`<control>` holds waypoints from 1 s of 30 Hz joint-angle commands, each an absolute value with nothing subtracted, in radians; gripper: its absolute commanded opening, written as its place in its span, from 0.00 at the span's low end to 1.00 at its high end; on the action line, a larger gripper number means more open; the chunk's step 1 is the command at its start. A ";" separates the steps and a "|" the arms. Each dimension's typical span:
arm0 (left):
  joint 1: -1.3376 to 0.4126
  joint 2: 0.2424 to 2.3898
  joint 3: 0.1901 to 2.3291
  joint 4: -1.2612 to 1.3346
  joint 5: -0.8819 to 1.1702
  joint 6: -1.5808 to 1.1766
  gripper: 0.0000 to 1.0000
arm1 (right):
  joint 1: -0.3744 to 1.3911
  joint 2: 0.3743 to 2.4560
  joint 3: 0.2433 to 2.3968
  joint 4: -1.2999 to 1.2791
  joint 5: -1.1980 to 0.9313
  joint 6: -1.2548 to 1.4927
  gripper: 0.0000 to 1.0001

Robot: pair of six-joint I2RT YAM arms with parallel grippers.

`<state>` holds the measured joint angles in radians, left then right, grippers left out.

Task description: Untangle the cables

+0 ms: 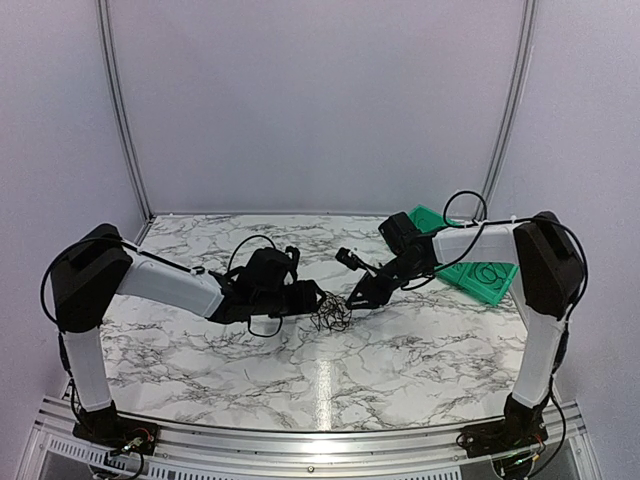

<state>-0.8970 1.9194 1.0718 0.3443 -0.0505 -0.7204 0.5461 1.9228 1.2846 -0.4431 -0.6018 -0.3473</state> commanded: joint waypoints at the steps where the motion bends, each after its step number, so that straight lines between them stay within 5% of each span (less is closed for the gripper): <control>1: -0.903 1.953 1.106 0.384 -0.041 -0.740 0.64 | 0.551 1.963 1.337 -0.456 -0.621 -0.327 0.32; 7: -0.922 1.940 1.102 0.394 -0.052 -0.695 0.58 | 0.551 1.898 1.321 -0.413 -0.603 -0.318 0.00; 14: -1.025 1.844 1.027 0.482 -0.192 -0.415 0.56 | 0.551 1.836 1.312 -0.416 -0.687 -0.308 0.00; 25: -1.029 1.976 1.026 0.741 -0.321 -0.198 0.58 | 0.551 1.759 1.348 -0.491 -0.836 -0.316 0.00; 30: -1.029 2.083 1.064 0.871 -0.269 -0.172 0.44 | 0.551 1.719 1.371 -0.555 -0.880 -0.351 0.00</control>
